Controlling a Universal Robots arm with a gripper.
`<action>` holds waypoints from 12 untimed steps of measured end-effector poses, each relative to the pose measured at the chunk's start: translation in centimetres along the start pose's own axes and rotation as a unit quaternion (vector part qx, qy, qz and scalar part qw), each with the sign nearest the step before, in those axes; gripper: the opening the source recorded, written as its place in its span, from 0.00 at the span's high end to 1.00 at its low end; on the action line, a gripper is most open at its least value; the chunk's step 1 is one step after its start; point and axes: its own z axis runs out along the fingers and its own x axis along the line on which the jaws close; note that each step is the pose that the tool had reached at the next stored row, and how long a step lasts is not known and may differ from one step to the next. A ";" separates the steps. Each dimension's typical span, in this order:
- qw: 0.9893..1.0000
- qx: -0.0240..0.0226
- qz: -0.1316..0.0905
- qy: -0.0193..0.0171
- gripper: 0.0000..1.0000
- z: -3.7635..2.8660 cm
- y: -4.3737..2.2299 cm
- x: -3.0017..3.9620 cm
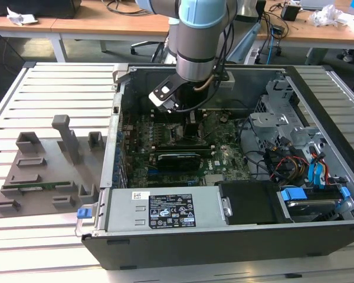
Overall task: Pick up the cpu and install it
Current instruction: 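Place the cpu into insertion slot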
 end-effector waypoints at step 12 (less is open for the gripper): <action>1.000 0.000 0.000 0.000 0.45 0.47 0.12 0.27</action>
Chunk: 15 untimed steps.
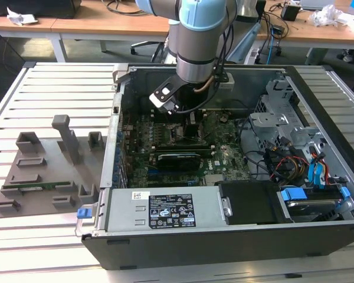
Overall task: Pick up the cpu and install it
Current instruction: 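Place the cpu into insertion slot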
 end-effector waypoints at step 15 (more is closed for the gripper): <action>1.000 0.000 -0.003 0.000 0.45 0.46 -0.13 0.51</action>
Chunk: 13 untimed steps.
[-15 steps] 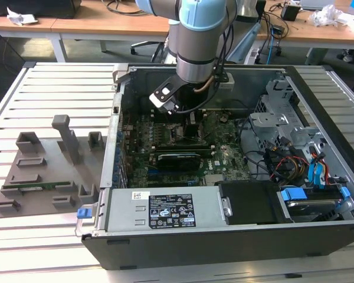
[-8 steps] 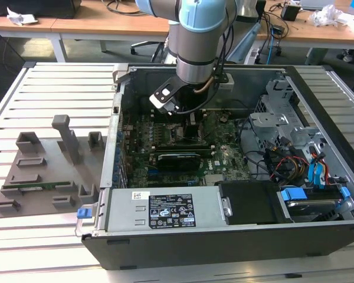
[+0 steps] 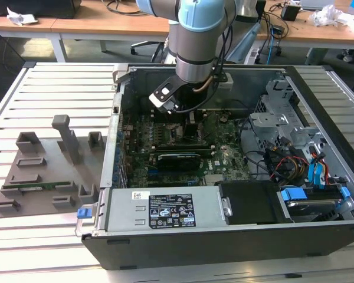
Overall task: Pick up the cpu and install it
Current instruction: 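Place the cpu into insertion slot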
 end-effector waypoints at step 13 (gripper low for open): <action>1.000 0.000 0.006 0.000 0.45 0.26 0.14 -0.09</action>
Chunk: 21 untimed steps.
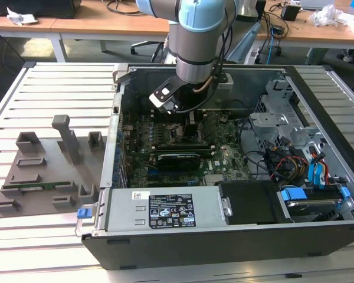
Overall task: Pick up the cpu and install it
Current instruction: 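Place the cpu into insertion slot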
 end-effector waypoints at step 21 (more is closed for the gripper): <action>1.000 0.000 0.000 0.001 0.38 -0.77 -0.02 -0.03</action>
